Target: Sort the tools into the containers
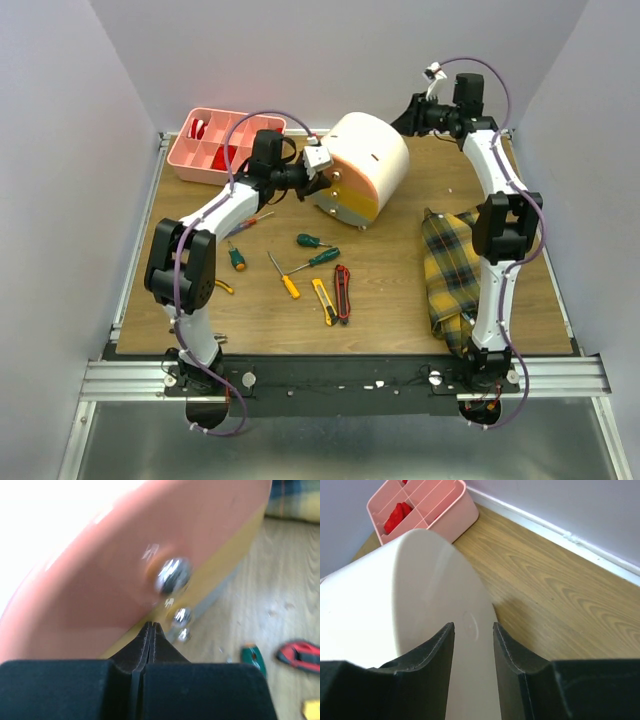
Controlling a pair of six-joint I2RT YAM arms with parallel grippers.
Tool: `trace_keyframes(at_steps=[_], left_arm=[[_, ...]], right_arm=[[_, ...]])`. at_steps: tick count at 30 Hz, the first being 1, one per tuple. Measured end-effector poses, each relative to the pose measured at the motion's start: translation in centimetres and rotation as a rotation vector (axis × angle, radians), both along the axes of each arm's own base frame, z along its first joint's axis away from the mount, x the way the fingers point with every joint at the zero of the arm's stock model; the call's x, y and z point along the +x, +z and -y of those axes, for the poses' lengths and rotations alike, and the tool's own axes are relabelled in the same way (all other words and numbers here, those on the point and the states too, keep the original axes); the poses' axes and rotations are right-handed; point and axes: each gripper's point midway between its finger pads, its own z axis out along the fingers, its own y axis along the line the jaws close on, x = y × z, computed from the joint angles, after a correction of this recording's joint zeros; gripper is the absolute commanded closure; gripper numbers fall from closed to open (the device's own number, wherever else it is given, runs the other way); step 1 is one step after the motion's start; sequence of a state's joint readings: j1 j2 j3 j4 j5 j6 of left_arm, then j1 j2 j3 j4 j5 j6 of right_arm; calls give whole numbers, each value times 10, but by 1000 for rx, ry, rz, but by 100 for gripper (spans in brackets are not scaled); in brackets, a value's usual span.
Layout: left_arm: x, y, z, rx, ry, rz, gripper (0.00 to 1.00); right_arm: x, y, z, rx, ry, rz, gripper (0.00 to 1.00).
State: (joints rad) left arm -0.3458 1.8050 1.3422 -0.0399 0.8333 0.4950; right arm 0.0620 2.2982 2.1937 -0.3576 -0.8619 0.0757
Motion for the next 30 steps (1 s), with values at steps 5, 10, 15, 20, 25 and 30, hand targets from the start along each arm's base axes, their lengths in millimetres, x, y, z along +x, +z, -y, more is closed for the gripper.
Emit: trace_keyframes(at_steps=[5, 10, 15, 20, 25, 30], left_arm=[[16, 15, 23, -45, -7, 30, 99], [12, 17, 35, -63, -9, 12, 86], [3, 8, 15, -27, 61, -37, 54], [-9, 19, -18, -14, 195, -69, 38], [0, 41, -30, -118, 310, -153, 36], [24, 61, -39, -350, 428, -355, 37]], right_arm=[[0, 9, 21, -14, -30, 25, 55], [4, 6, 34, -35, -68, 25, 48], [16, 2, 49, -106, -169, 38, 25], [23, 24, 71, -196, -274, 117, 13], [10, 86, 86, -242, -355, 255, 21], [-27, 148, 68, -245, -289, 417, 30]])
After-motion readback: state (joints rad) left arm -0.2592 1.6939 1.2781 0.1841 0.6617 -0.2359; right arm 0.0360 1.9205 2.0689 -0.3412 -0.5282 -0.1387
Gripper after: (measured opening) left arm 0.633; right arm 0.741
